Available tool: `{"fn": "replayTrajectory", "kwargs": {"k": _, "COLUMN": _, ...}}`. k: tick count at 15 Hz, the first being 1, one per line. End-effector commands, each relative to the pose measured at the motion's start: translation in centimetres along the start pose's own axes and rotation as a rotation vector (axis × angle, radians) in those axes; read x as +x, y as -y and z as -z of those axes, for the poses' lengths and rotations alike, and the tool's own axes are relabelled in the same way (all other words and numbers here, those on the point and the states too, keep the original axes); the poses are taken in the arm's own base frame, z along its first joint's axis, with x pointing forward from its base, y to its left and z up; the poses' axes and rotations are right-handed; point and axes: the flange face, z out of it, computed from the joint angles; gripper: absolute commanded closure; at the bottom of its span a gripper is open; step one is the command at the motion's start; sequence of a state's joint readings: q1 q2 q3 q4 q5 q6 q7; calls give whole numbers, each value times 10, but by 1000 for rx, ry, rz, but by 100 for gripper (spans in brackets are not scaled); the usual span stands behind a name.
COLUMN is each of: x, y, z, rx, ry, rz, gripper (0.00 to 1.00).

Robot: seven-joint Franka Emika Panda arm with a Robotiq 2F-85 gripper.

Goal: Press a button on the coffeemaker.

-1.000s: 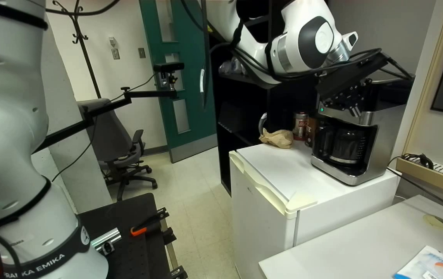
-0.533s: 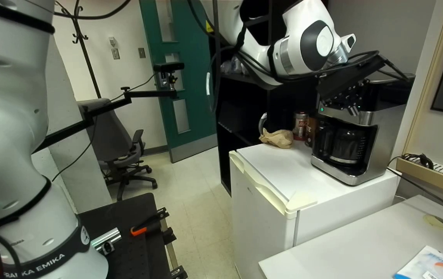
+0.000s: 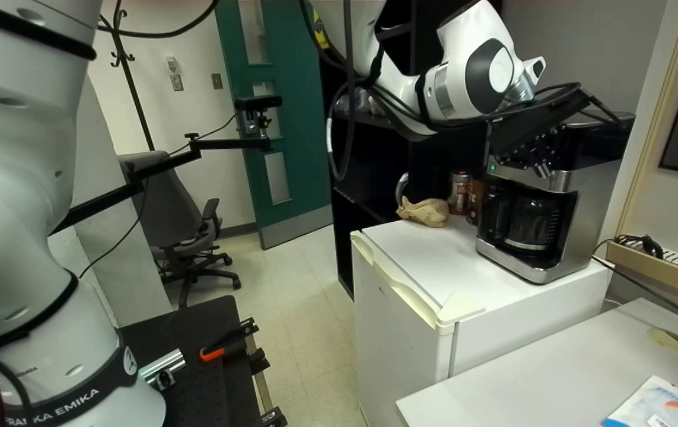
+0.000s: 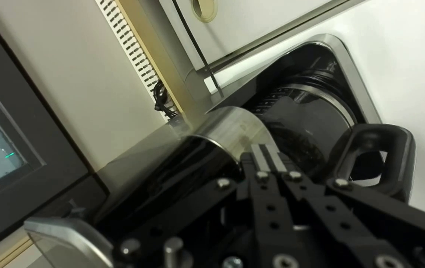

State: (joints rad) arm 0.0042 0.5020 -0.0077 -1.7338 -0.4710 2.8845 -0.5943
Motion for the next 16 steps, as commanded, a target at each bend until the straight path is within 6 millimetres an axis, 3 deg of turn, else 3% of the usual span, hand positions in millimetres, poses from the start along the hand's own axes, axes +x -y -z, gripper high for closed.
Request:
{"fn": "replayTrajectory", "kwargs": {"k": 1, "x": 8, "y": -5, "z": -11, "rx": -14, "ry": -12, "rz": 1, "gripper": 100}}
{"fn": "replayTrajectory", "kwargs": {"k": 6, "x": 9, "y": -3, "z": -10, "rx": -9, "ry": -13, "rz": 3, "gripper": 100}}
{"fn": "replayTrajectory", "kwargs": {"k": 9, "x": 4, "y": 6, "z": 7, "rx": -5, "ry": -34, "rz": 17, "gripper": 100}}
{"fn": "replayTrajectory", "kwargs": {"k": 16, "x": -14, "y": 56, "z": 55, "rx": 102, "ry": -28, "rz": 81, "gripper": 100}}
